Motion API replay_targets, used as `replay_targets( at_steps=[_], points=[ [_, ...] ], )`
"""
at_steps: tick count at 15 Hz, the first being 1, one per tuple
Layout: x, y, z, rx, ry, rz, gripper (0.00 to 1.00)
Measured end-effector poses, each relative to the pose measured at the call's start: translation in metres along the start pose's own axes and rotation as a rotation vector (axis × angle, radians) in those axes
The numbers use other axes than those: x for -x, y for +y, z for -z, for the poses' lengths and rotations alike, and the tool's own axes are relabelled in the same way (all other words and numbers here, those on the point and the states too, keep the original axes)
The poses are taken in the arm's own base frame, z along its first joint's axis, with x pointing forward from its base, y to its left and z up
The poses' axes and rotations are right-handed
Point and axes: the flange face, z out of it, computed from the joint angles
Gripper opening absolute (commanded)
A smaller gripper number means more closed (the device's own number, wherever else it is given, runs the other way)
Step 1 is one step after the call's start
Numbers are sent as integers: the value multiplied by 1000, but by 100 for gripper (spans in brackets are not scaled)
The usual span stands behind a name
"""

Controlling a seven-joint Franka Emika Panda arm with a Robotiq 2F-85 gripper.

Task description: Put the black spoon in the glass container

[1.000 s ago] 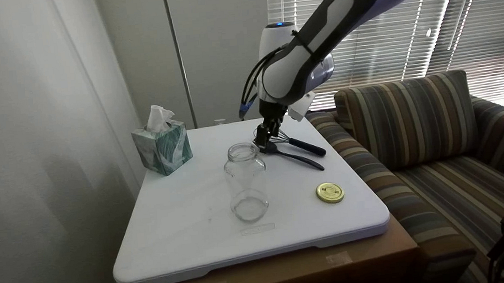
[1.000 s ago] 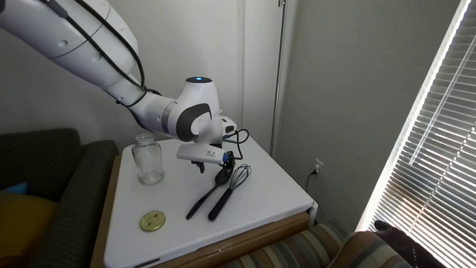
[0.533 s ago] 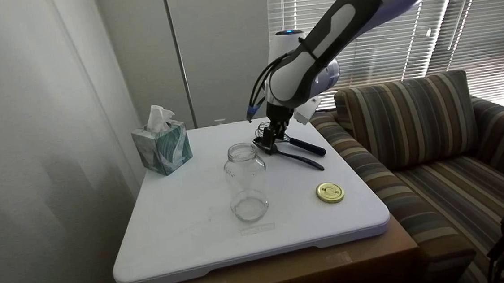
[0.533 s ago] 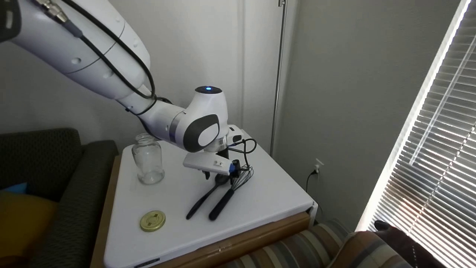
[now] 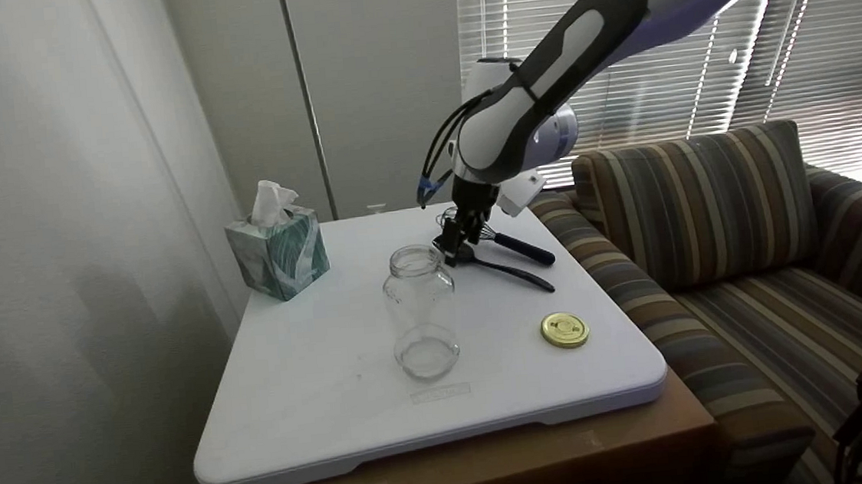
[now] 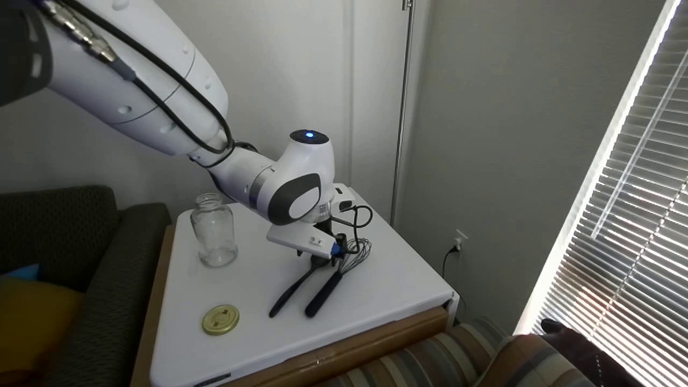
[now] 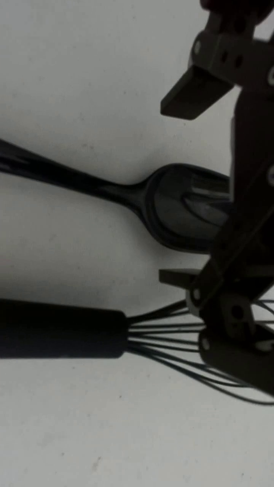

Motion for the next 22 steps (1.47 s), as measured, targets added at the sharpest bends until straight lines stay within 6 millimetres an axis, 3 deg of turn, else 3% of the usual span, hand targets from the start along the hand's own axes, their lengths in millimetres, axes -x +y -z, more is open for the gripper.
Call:
replay_targets(
  at_steps=[22],
  points=[
    [-26,-1,-17,-1,77,62,100]
  ],
)
